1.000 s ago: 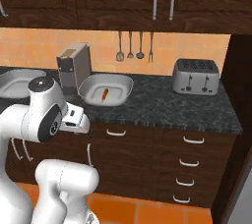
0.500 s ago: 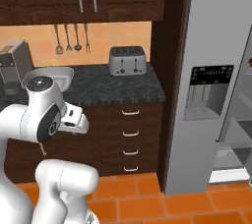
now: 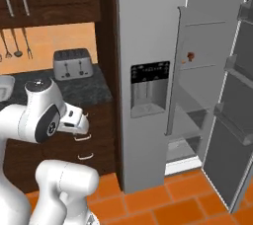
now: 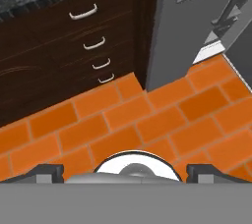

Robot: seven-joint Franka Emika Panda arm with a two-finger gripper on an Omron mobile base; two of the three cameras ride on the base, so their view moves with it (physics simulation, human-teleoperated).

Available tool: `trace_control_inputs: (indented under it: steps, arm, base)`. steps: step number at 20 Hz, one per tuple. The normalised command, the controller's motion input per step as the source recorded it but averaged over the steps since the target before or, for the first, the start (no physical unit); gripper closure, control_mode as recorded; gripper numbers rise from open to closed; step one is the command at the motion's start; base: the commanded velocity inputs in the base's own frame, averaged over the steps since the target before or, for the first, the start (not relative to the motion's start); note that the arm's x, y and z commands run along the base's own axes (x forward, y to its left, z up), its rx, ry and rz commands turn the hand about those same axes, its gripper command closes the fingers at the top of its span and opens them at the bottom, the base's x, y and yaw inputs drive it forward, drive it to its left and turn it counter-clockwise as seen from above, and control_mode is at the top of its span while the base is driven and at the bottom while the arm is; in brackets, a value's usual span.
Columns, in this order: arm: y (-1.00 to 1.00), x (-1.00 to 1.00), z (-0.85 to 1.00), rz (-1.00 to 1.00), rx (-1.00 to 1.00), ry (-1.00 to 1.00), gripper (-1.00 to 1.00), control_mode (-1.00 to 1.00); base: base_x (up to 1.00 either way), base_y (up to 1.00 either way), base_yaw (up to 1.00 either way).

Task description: Place one carrot and one chicken drumstick in each tupperware on the nearby counter, to pack two identical lunches.

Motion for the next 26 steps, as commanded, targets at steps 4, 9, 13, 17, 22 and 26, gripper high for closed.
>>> trace_control_inputs:
  steps: [4,9,13,17,22,26]
  arm:
    - [0.0,0.0,0.0,0.0,0.0,0.0,-1.0,1.0]
    - [0.0,0.0,0.0,0.0,0.0,0.0,-1.0,1.0]
    - [0.0,0.0,0.0,0.0,0.0,0.0,-1.0,1.0]
    - [0.0,0.0,0.0,0.0,0.0,0.0,-1.0,1.0]
    - [0.0,0.0,0.0,0.0,0.0,0.0,-1.0,1.0]
    - [0.0,0.0,0.0,0.0,0.0,0.0,-1.0,1.0]
  base:
    - [0.53,-1.0,0.15]
    - [0.1,-1.0,0.15]
    - [0.47,-1.0,0.14]
    - [0.64,-1.0,0.17]
    - [0.39,-0.79,0.23]
    - [0.4,-0.39,0.25]
